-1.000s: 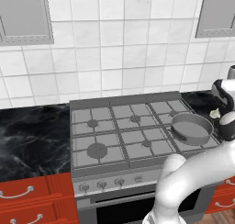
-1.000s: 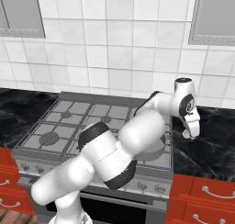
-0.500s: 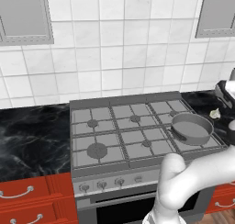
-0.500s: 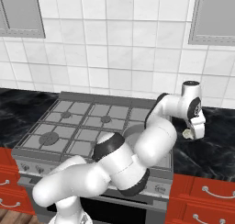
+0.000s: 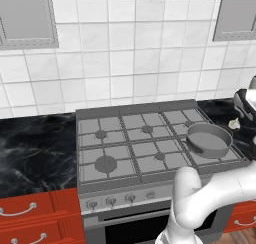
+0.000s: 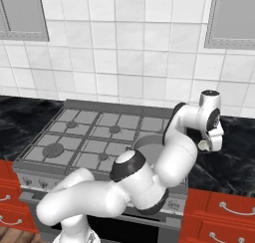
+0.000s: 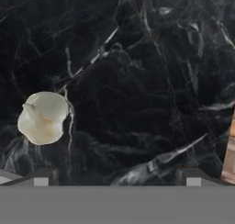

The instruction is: Turn on the burner for the pot on the stove. Wait thirty seconds for the pot to heat up. Then add the garlic to the pot.

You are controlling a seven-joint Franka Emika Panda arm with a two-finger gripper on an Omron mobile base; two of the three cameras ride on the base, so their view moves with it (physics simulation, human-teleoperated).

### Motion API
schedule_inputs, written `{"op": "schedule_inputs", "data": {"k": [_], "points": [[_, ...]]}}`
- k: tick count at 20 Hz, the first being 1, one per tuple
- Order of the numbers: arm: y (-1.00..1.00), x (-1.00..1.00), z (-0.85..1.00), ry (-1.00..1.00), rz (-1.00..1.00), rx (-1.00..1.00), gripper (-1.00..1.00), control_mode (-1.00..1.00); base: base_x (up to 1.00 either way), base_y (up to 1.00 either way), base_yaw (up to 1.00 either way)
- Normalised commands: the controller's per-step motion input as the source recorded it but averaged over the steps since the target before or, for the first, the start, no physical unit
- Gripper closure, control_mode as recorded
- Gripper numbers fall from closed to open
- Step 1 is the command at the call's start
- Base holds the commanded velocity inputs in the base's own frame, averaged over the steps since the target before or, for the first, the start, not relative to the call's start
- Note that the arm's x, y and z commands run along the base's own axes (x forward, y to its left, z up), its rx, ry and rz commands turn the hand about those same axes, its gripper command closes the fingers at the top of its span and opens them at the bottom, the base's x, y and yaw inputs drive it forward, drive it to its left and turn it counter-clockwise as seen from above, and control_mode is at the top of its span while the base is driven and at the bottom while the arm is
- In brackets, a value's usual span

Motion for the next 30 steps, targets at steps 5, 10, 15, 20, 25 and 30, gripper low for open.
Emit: {"op": "schedule_inputs", "data": {"k": [5,10,15,20,25,30], "points": [[0.0,0.19,-0.23,0.0,0.0,0.05,-1.0,-1.0,0.0,0.0,0.0],[0.0,0.25,-0.02,0.0,0.0,0.01,-1.0,-1.0,0.0,0.0,0.0],[0.0,0.2,-0.05,0.0,0.0,0.0,-1.0,-1.0,0.0,0.0,0.0],[-0.07,0.14,-0.29,0.0,0.0,0.0,-1.0,-1.0,0.0,0.0,0.0],[-0.13,0.14,-0.34,0.0,0.0,0.01,-1.0,-1.0,0.0,0.0,0.0],[-0.02,0.23,-0.14,-0.01,0.0,0.0,-1.0,-1.0,0.0,0.0,0.0]]}}
